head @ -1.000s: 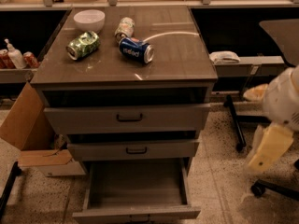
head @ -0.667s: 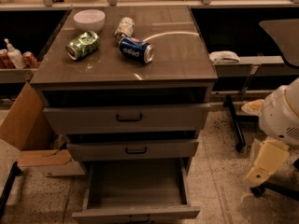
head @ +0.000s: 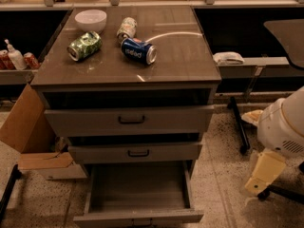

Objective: Close bottom drawer

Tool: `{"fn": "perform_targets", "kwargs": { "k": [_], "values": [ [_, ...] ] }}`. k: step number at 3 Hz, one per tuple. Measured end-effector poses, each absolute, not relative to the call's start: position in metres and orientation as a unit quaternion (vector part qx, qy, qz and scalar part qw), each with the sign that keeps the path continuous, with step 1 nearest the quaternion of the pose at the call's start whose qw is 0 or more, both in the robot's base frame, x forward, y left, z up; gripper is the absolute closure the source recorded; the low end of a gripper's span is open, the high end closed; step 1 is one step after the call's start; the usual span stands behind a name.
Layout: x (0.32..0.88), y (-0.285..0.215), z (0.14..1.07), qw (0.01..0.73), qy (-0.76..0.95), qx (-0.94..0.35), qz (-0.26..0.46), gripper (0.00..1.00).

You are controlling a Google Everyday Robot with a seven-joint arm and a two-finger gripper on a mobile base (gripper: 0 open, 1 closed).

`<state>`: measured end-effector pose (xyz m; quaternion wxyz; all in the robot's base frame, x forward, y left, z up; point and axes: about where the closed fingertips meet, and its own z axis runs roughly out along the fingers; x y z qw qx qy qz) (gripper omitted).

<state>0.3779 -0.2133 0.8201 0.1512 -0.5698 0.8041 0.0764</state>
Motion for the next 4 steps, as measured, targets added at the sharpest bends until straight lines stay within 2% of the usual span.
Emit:
{"fn": "perform_targets", "kwargs": {
  "k": [2, 3, 4],
  "values": [
    [0.361, -0.190, 0.675, 0.138, 0.800, -0.570, 0.126, 0.00],
    [0.349, -0.174, 0.603, 0.124, 0.801, -0.557, 0.179, 0.00],
    [0.349, -0.174, 0.603, 0.124, 0.801, -0.557, 0.179, 0.00]
  ]
}}
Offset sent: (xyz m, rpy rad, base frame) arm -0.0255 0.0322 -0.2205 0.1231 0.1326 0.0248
